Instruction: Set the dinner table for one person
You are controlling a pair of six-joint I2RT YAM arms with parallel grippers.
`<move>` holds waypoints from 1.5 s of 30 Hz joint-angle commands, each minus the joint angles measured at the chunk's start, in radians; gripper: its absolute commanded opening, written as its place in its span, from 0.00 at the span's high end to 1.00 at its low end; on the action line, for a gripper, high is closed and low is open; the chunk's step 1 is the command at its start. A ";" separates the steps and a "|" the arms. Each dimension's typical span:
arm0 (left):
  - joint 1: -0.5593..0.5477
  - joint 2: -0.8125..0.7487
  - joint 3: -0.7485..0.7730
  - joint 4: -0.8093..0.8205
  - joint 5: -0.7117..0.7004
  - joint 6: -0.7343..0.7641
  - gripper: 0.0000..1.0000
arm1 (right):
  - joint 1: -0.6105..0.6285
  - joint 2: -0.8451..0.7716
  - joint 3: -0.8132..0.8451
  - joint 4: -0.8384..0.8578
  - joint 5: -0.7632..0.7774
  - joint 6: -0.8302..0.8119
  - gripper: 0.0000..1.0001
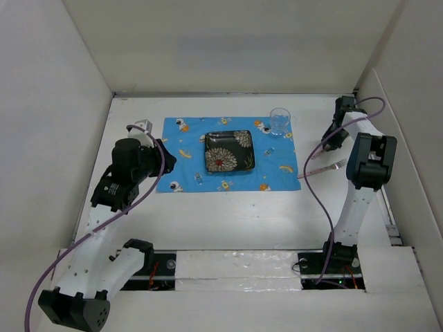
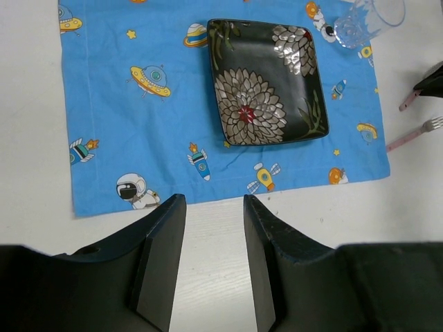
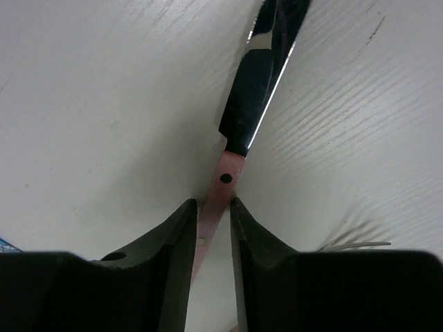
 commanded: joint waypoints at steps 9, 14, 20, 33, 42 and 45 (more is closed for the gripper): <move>-0.004 -0.032 -0.008 0.033 0.023 -0.045 0.64 | -0.010 -0.113 -0.073 0.071 -0.020 -0.029 1.00; -0.004 -0.005 0.003 0.075 0.063 -0.071 0.53 | 0.041 -0.325 -0.102 0.148 -0.084 -0.052 1.00; -0.004 0.067 0.052 0.123 0.109 -0.097 0.52 | 0.275 -0.554 -0.200 0.224 -0.205 -0.137 1.00; -0.004 0.087 0.017 0.114 0.109 -0.100 0.51 | 0.487 -0.445 -0.282 0.200 -0.285 -0.173 1.00; -0.004 0.034 -0.039 0.077 0.087 -0.092 0.51 | 0.521 -0.255 -0.228 0.192 -0.271 -0.178 1.00; -0.004 0.026 -0.043 0.062 0.089 -0.091 0.51 | 0.521 -0.212 -0.220 0.203 -0.251 -0.164 1.00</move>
